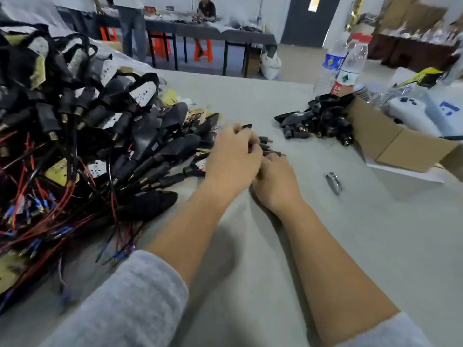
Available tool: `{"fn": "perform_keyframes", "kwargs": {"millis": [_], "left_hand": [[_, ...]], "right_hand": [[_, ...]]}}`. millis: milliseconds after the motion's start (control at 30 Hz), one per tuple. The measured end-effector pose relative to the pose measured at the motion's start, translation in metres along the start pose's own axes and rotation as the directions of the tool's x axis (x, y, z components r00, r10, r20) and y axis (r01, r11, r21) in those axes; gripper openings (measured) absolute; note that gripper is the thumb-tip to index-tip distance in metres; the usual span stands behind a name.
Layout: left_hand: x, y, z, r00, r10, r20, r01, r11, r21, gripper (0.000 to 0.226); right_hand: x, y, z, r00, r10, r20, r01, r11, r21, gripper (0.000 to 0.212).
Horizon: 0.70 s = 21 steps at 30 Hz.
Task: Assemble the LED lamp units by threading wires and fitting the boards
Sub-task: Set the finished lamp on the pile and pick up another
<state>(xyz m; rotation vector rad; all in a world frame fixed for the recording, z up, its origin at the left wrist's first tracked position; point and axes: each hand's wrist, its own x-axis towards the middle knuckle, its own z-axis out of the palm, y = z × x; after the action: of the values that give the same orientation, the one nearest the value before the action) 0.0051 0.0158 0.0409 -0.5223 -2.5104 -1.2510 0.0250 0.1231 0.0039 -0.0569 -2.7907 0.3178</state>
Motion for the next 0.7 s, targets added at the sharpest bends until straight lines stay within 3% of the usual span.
{"fn": "perform_keyframes", "kwargs": {"millis": [133, 267, 367, 533, 700], "left_hand": [[-0.021, 0.003, 0.04, 0.998, -0.054, 0.031, 0.059, 0.982, -0.178, 0.026], [-0.023, -0.011, 0.034, 0.999, -0.041, 0.024, 0.045, 0.98, -0.194, 0.026], [-0.017, -0.027, 0.024, 0.998, -0.069, 0.005, 0.069, 0.995, -0.078, 0.029], [-0.005, -0.045, 0.011, 0.991, -0.054, -0.122, 0.068, 0.992, 0.108, 0.041], [-0.004, -0.054, 0.007, 0.999, -0.047, -0.022, 0.051, 0.956, 0.287, 0.043]], "right_hand": [[0.003, 0.0, 0.0, 1.0, -0.02, -0.023, 0.018, 0.998, -0.068, 0.031], [0.001, 0.0, 0.001, 0.994, 0.037, -0.101, -0.053, 0.987, -0.151, 0.03], [0.001, 0.004, -0.006, 0.98, 0.082, -0.182, -0.115, 0.977, -0.18, 0.021], [0.003, 0.017, -0.014, 0.907, 0.28, -0.315, -0.33, 0.937, -0.116, 0.022], [0.003, 0.015, -0.019, 0.776, 0.301, -0.554, -0.34, 0.94, 0.036, 0.025]]}}
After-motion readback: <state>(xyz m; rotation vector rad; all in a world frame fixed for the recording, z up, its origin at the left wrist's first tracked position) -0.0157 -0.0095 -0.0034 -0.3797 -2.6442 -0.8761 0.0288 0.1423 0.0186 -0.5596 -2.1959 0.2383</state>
